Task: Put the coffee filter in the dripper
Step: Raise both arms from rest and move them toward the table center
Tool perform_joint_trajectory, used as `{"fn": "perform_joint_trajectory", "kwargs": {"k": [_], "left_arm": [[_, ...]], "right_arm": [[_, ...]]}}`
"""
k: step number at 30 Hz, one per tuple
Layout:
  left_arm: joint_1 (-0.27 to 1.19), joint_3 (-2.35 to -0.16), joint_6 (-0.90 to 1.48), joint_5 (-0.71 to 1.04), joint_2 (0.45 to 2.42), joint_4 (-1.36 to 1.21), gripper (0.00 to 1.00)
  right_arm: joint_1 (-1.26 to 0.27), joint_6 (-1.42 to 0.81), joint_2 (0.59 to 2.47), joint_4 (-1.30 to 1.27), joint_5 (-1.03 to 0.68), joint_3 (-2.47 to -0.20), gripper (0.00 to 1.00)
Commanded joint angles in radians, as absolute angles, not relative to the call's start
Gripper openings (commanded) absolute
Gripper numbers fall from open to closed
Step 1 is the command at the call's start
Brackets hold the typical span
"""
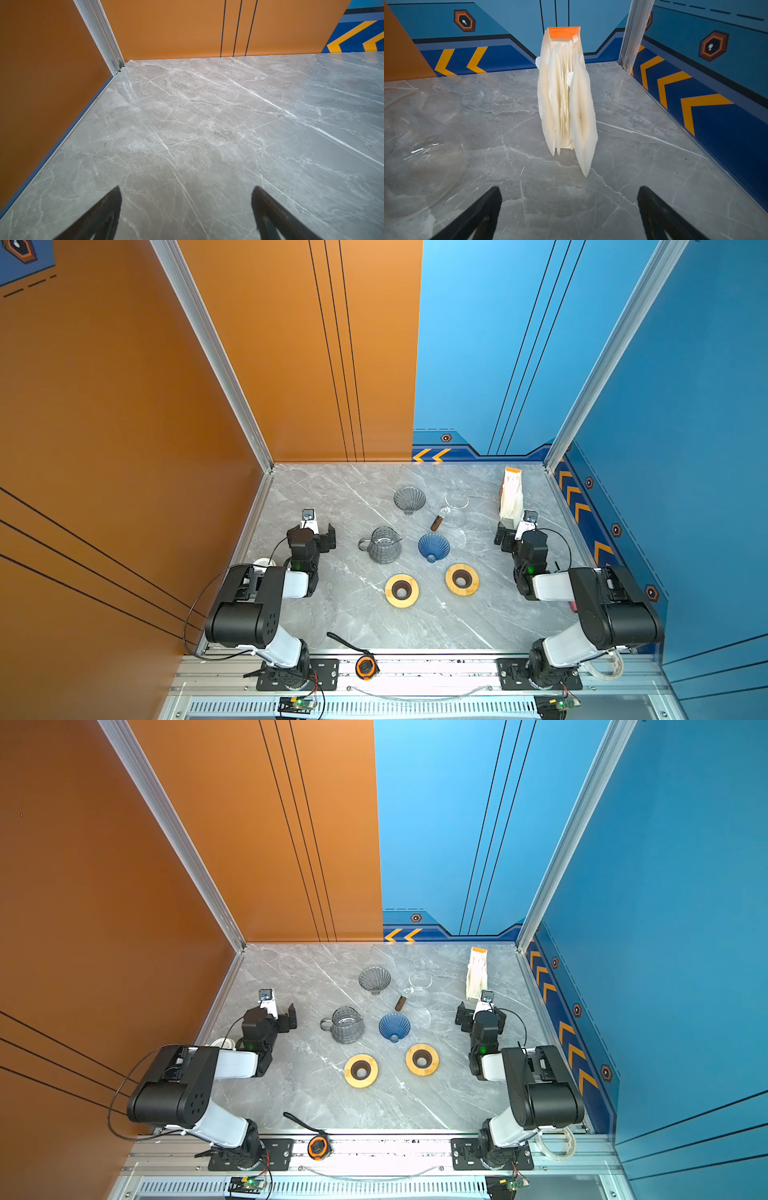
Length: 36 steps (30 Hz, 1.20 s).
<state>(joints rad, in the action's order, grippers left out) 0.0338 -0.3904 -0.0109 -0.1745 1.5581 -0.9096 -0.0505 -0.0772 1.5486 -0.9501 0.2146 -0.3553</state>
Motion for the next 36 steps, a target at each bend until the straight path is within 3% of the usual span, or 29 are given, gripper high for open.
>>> {"fn": "perform_joint_trajectory", "kwargs": {"k": [1, 17, 26, 36], "left_arm": [[0.033, -0.379, -0.006, -0.164, 1.562, -0.922, 0.98], [0.04, -0.371, -0.023, -0.146, 1.492, -0.887, 0.98], [0.04, -0.472, -0.014, -0.077, 1.231, -0.562, 0.98], [0.062, -0.732, 0.082, 0.025, 1.09, -0.084, 0.98]], "right_arm": [[-0.048, -0.07, 1.546, -0.927, 0.22, -0.364, 1.0], [-0.049, -0.071, 1.469, -0.868, 0.229, -0.365, 1.0], [-0.055, -0.067, 1.253, -0.641, 0.218, -0.407, 1.0], [-0.051, -0.093, 1.049, -0.166, 0.107, -0.617, 1.0]]}}
